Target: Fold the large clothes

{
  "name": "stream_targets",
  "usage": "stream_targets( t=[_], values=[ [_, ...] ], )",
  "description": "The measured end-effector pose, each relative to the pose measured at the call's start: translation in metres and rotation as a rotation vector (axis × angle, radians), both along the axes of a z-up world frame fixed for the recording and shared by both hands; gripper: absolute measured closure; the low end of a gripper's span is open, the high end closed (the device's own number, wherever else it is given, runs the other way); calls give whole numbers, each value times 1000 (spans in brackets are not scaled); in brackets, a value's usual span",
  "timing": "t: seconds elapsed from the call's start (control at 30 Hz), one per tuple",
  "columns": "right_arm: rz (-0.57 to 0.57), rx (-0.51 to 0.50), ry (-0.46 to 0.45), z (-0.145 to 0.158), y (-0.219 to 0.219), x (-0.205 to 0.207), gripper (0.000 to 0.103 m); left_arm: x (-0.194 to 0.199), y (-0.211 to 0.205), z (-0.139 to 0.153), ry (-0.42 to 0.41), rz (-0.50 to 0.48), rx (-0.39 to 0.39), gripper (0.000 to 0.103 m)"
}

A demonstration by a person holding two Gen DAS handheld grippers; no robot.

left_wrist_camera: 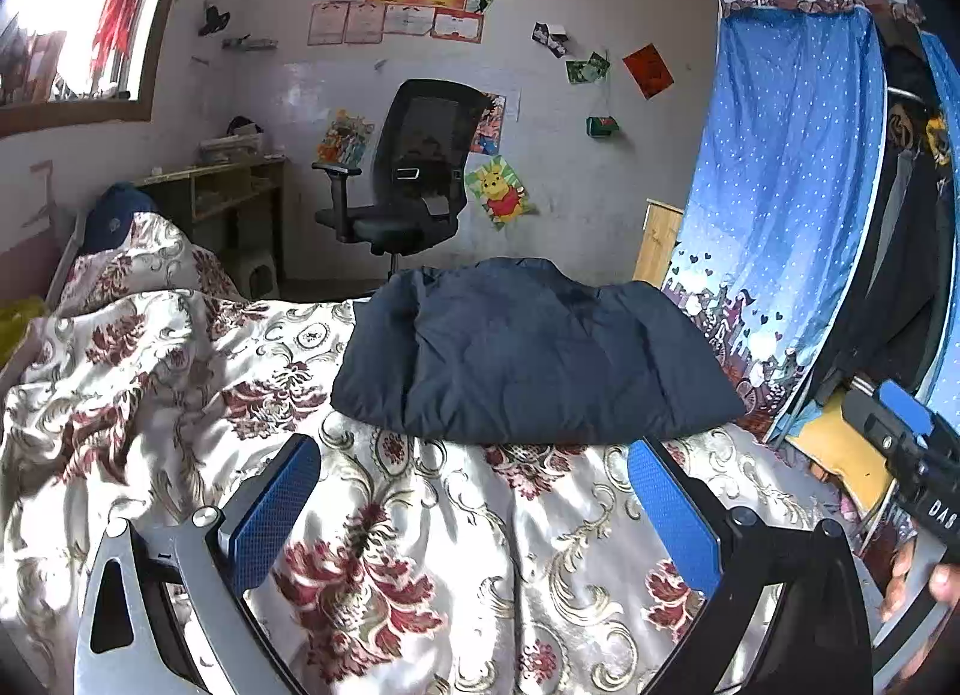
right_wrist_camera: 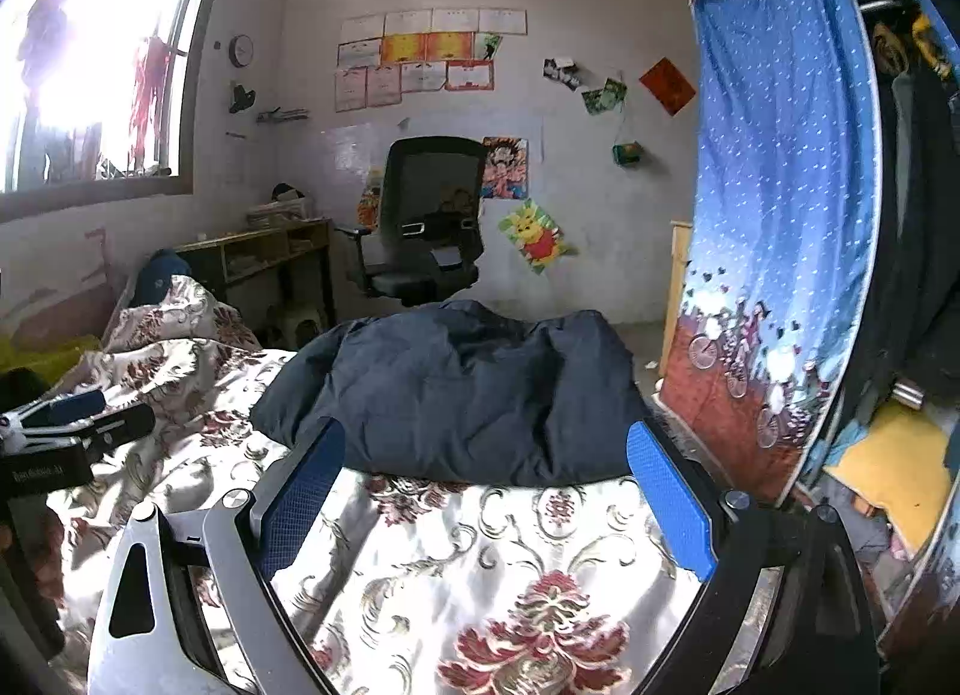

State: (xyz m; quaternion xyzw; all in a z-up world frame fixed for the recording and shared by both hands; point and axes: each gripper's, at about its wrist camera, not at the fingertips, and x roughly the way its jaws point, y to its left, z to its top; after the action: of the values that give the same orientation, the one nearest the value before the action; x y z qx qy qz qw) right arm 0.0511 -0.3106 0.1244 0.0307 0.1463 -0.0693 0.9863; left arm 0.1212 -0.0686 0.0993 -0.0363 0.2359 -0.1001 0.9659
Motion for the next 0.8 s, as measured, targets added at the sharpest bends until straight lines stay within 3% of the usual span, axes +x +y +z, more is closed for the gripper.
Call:
stream_targets(
  t=[0.17, 0.5, 0.8],
  values=[
    [-26, -8, -28, -7, -1, -17, 10, -16, -1, -5, -37, 10, 16, 0],
    [-7, -33, -77, -18, 9, -27, 10, -25, -6, -26, -34, 8, 29, 0],
    [-11, 1, -36, -38, 0, -16, 10, -23, -11, -44, -5, 42, 49, 0]
  ],
)
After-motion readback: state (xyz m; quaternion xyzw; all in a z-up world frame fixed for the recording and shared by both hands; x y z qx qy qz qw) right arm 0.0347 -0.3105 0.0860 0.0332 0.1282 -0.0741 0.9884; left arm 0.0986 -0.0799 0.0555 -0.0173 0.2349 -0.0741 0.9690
